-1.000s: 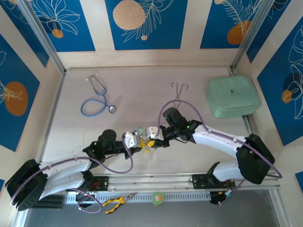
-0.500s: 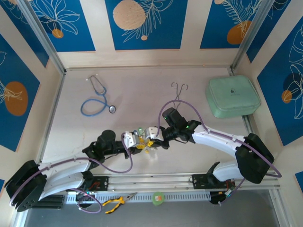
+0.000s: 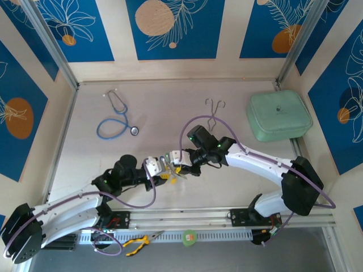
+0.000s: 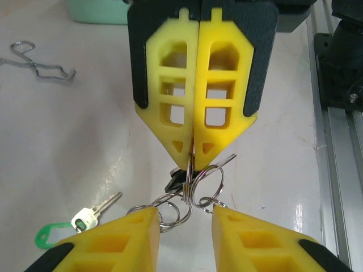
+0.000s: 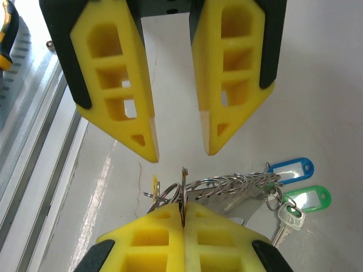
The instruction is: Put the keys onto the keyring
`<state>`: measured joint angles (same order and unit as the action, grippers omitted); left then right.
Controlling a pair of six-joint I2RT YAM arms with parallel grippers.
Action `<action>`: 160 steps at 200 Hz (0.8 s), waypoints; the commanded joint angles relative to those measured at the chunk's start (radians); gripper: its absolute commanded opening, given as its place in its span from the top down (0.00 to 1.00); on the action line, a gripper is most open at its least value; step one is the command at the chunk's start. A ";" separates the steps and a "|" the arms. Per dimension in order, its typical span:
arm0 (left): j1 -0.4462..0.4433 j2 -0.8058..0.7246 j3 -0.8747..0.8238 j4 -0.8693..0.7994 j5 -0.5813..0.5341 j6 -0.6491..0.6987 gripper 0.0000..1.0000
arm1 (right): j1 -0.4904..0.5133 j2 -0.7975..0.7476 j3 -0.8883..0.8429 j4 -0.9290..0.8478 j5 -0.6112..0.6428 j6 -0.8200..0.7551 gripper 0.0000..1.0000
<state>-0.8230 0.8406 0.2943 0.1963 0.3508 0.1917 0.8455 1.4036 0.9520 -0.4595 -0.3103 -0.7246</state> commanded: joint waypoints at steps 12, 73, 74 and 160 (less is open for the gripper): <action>-0.010 0.031 0.031 0.035 0.014 0.001 0.74 | 0.023 0.026 0.061 -0.073 0.005 0.016 1.00; -0.010 0.028 0.020 0.083 0.019 -0.023 0.78 | 0.049 0.040 0.073 -0.071 0.005 0.019 1.00; -0.010 0.028 0.019 0.083 0.020 -0.024 0.78 | 0.049 0.041 0.073 -0.070 0.005 0.019 1.00; -0.010 0.015 -0.021 0.190 0.044 -0.059 1.00 | -0.039 -0.060 -0.064 0.139 -0.168 0.156 0.79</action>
<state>-0.8234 0.8780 0.2935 0.2527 0.3729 0.1612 0.8608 1.4223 0.9714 -0.4606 -0.3183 -0.6567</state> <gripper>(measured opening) 0.066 0.120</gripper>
